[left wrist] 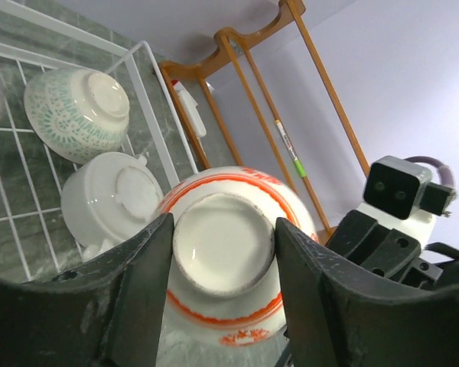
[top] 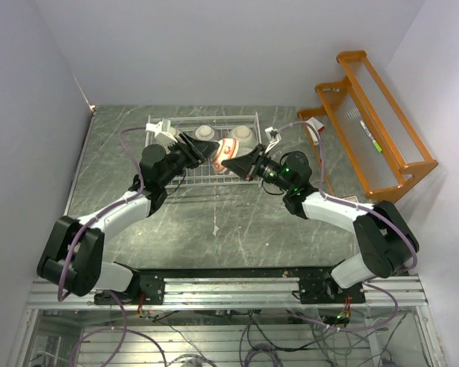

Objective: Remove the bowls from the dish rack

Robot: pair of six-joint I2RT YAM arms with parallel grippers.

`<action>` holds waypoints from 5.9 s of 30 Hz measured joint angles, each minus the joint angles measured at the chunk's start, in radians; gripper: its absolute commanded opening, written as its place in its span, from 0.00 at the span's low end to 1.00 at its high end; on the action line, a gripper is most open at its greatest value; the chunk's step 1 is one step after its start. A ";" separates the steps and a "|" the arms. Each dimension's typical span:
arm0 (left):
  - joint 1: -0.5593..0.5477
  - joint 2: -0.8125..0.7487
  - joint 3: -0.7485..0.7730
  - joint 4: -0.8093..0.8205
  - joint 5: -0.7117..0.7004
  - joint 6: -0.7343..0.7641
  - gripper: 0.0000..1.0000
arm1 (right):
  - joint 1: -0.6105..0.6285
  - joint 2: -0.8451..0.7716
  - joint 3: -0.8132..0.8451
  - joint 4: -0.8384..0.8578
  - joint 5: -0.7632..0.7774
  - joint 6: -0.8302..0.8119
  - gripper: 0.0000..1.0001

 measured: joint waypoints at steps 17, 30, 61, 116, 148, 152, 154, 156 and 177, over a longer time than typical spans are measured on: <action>-0.001 -0.267 -0.047 -0.217 -0.118 0.182 0.99 | -0.012 -0.224 0.106 -0.532 0.148 -0.312 0.00; -0.007 -0.259 -0.074 -0.369 -0.215 0.319 0.97 | -0.012 -0.426 0.229 -1.135 0.505 -0.431 0.00; -0.019 -0.175 -0.094 -0.383 -0.214 0.379 0.97 | -0.014 -0.063 0.191 -1.533 0.785 -0.573 0.00; -0.028 0.404 0.585 -0.505 -0.524 0.655 0.98 | -0.019 -0.468 0.060 -1.128 0.723 -0.535 0.57; -0.007 0.740 0.742 -0.412 -0.534 0.765 0.79 | -0.021 -0.348 0.057 -1.055 0.752 -0.606 0.57; -0.006 0.744 0.751 -0.411 -0.534 0.767 0.73 | -0.021 -0.340 0.057 -1.055 0.753 -0.606 0.57; -0.006 0.745 0.752 -0.409 -0.534 0.767 0.69 | -0.021 -0.338 0.057 -1.055 0.752 -0.606 0.57; -0.006 0.745 0.752 -0.404 -0.534 0.767 0.61 | -0.021 -0.336 0.056 -1.054 0.752 -0.606 0.57; -0.008 0.744 0.756 -0.397 -0.531 0.774 0.07 | -0.021 -0.325 0.056 -1.041 0.748 -0.606 0.57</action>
